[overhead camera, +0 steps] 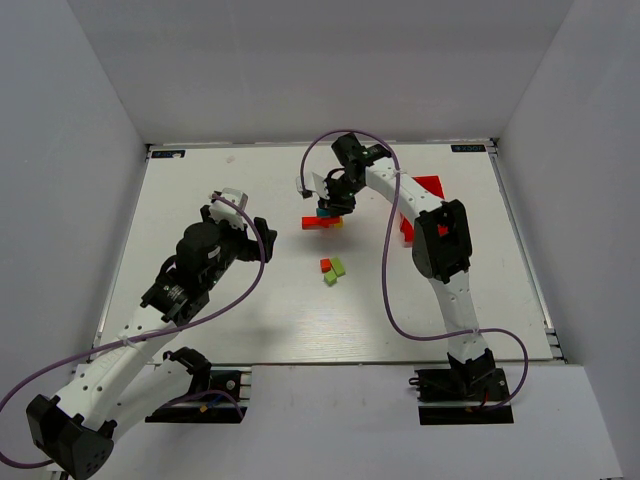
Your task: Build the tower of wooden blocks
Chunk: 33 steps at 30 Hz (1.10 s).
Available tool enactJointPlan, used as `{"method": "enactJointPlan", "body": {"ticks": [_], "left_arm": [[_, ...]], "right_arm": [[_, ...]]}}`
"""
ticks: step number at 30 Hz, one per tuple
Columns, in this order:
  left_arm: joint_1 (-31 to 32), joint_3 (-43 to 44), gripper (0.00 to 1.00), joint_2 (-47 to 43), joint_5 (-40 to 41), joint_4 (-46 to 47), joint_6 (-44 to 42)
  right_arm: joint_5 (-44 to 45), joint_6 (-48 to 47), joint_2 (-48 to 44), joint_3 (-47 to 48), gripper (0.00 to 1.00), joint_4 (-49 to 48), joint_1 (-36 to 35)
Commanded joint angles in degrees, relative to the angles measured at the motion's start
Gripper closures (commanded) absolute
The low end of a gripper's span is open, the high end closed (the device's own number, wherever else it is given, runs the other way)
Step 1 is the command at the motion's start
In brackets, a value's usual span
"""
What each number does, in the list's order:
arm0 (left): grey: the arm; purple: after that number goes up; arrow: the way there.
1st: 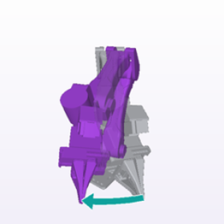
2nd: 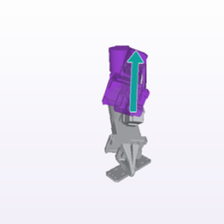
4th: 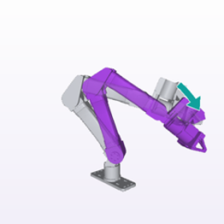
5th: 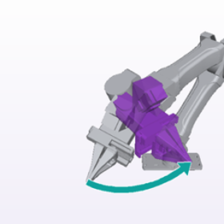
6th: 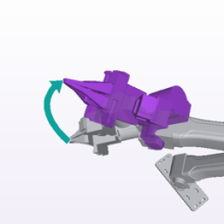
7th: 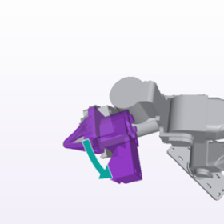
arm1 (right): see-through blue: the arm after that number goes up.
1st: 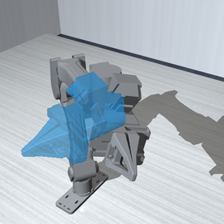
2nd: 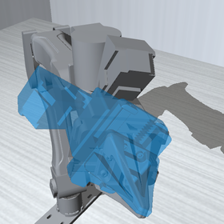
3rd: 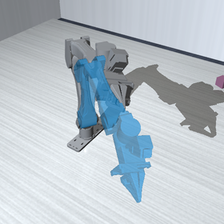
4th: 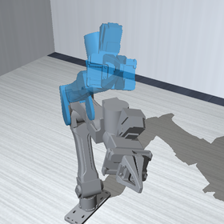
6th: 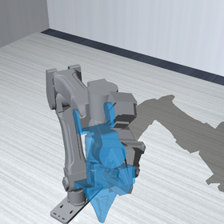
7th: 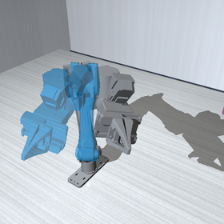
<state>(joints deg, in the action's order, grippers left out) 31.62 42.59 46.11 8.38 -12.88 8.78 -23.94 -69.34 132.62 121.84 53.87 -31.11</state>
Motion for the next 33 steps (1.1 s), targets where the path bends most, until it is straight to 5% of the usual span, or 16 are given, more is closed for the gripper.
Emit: {"method": "enactJointPlan", "body": {"ticks": [1,33], "left_arm": [[-0.3,0.2,0.01,-0.8,-0.5,0.3,-0.5],[-0.3,0.2,0.01,-0.8,-0.5,0.3,-0.5]], "right_arm": [[-0.1,0.6,1.2,2.3,0.95,-0.3,0.2],[-0.3,1.0,1.6,2.3,0.78,-0.4,0.1]]}}
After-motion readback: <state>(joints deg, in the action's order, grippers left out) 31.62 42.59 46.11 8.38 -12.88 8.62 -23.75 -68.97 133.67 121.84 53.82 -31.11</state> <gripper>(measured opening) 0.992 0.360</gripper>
